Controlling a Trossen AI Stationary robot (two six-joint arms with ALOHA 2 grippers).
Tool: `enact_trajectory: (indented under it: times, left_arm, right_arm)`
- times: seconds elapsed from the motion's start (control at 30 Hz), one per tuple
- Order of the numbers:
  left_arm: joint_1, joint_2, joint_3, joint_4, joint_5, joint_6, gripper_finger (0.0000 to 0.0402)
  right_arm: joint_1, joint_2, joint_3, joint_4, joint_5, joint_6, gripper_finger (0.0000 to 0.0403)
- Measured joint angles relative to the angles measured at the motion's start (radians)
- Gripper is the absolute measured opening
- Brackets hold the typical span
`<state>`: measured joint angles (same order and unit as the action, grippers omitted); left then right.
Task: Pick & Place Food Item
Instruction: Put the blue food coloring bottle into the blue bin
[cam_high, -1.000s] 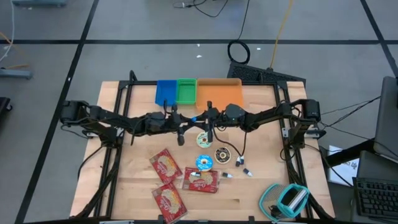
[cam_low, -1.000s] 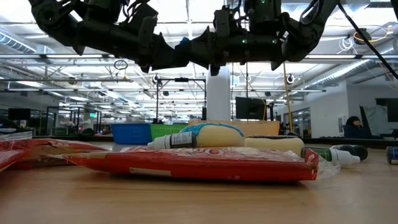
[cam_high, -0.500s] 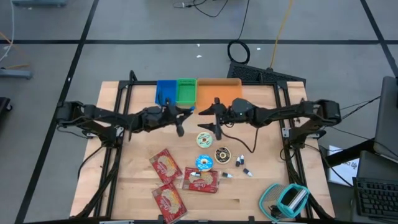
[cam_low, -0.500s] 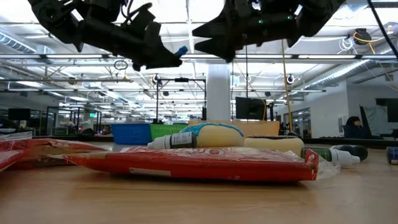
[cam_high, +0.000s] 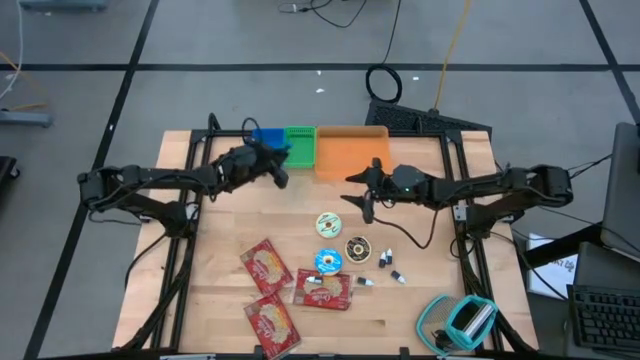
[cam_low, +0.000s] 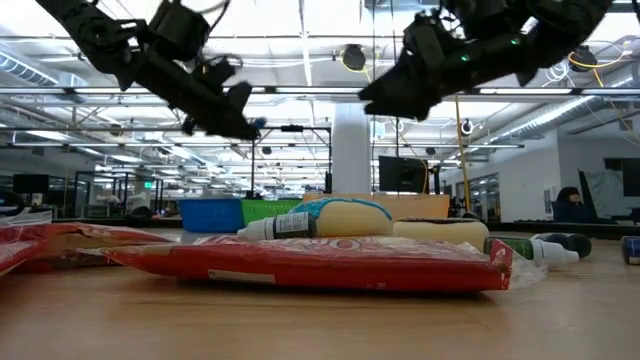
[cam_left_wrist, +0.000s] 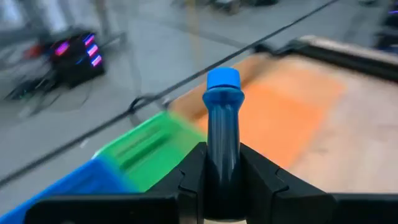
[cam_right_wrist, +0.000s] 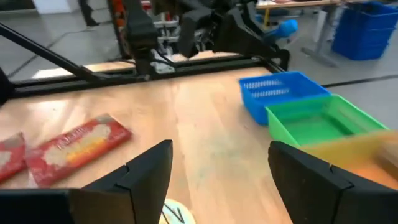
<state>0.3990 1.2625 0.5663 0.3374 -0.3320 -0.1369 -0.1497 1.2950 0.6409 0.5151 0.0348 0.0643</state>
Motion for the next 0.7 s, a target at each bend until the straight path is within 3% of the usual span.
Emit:
enact_trajectory:
  times: [0.2,0.47,0.7]
  left_arm:
    - [0.103,-0.003,-0.001,-0.123,-0.085,-0.166,0.0061]
    - [0.174,0.049,0.0,-0.155,-0.089,-0.359,0.0077]
    - [0.177,0.174,0.0,-0.098,-0.087,-0.368,0.0061]
  right_arm:
    - [0.0,-0.076,-0.076,0.041,0.02,-0.009,0.0252]
    - [0.0,-0.109,-0.08,0.044,0.021,-0.048,0.0251]
    - [0.0,-0.109,-0.08,0.042,0.021,-0.043,0.0248]
